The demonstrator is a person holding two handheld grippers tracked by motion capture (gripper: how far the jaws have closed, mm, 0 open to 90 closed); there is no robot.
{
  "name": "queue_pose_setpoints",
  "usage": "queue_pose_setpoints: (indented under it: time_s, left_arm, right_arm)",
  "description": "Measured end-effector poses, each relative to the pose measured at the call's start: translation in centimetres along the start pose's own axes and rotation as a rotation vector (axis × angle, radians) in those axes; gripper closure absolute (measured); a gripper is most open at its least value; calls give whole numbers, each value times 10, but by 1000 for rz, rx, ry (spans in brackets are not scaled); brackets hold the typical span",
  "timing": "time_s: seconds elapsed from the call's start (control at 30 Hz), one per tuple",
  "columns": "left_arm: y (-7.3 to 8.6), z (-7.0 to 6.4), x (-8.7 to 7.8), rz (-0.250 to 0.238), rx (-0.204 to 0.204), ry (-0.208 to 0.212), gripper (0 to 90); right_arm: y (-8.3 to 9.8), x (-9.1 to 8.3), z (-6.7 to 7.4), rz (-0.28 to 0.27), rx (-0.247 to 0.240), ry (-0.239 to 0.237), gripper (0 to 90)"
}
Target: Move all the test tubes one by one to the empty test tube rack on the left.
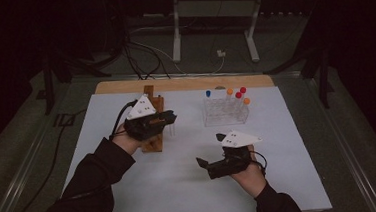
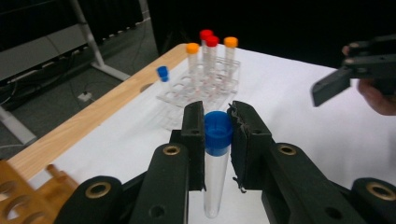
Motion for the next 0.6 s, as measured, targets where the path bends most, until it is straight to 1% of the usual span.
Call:
queue_pose_setpoints:
  time_s: [0.2, 0.4, 0.53, 0.6]
  left_arm:
    - [-9, 17, -3, -8, 2, -38, 777]
    - [-16, 30, -3, -10, 4, -69, 777]
    - [-21, 41, -3, -15, 8, -100, 777]
    - [-23, 47, -3, -21, -2, -108, 777]
  right_arm:
    - [-1, -2, -3, -2, 7, 7, 0]
    - [-2, -3, -4, -8, 12, 7, 0]
    - [-2, -4, -4, -15, 8, 9, 0]
    - [-3, -5, -4, -17, 10, 7, 0]
Point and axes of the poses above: each handheld gripper's, and its own axes: x roughly forward along the jaws, y roughly out of its underside, z roughly to its left, the point moved 3 cm from there along x, roughly forward along the jaws, and after that the axes turned 12 degrees about -z, right-handed, at the moved point
